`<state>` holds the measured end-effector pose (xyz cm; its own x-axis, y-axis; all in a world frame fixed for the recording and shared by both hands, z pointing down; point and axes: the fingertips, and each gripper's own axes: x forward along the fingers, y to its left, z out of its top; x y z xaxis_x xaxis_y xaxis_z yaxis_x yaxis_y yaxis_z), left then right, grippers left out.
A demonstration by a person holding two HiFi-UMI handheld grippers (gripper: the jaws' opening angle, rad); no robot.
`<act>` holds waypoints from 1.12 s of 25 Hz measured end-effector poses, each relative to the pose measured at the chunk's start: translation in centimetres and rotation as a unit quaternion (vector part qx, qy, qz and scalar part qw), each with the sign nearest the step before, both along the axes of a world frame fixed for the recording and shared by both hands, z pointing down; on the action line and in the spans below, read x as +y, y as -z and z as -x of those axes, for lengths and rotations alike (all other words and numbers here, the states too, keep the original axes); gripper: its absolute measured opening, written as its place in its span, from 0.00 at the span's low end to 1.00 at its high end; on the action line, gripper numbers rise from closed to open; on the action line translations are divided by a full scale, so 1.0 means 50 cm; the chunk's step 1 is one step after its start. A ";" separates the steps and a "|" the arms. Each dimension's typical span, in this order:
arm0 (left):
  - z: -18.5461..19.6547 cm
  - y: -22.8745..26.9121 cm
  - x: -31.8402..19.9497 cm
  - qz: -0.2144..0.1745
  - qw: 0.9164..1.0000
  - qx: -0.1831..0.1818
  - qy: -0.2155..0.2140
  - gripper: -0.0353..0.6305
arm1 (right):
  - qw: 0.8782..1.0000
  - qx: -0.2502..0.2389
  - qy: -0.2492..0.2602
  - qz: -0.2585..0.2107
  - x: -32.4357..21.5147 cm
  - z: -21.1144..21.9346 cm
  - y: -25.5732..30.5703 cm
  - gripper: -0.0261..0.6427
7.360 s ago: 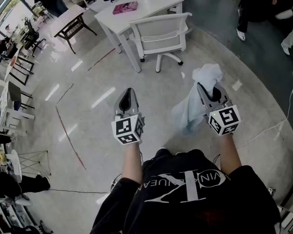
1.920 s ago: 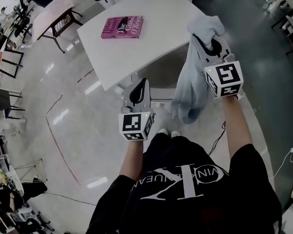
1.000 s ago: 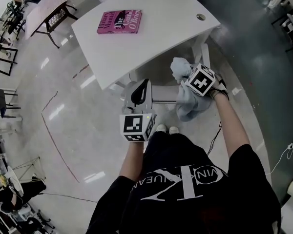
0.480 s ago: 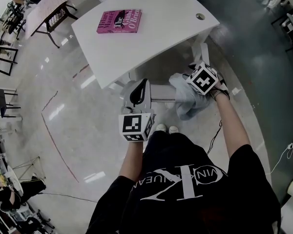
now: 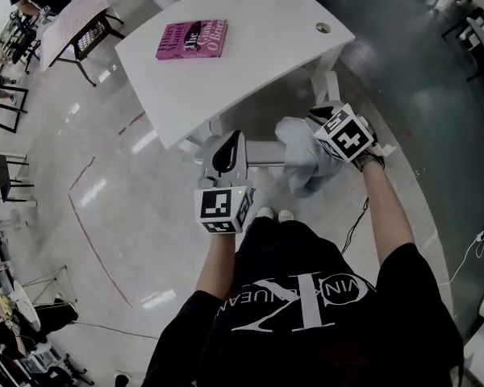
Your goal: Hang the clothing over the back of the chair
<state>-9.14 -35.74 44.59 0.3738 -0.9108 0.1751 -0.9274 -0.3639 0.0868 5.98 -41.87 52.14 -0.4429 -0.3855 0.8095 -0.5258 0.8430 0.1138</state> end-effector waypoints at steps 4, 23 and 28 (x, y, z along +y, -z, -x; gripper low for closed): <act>-0.004 0.003 0.005 0.000 1.000 0.001 -0.003 0.07 | 1.000 -0.016 -0.009 -0.010 0.017 -0.015 0.026 0.12; 0.016 0.023 0.012 -0.011 0.999 0.016 -0.035 0.07 | 0.961 -0.201 -0.134 -0.133 0.102 -0.033 0.187 0.08; 0.019 0.018 0.024 -0.012 0.999 0.012 -0.049 0.07 | 0.945 -0.217 -0.168 -0.176 0.133 -0.042 0.201 0.08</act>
<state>-10.10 -34.53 43.66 0.4653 -0.8734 0.1434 -0.8849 -0.4552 0.0985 8.07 -35.22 42.08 -0.5083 -0.7753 0.3749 -0.8192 0.5696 0.0671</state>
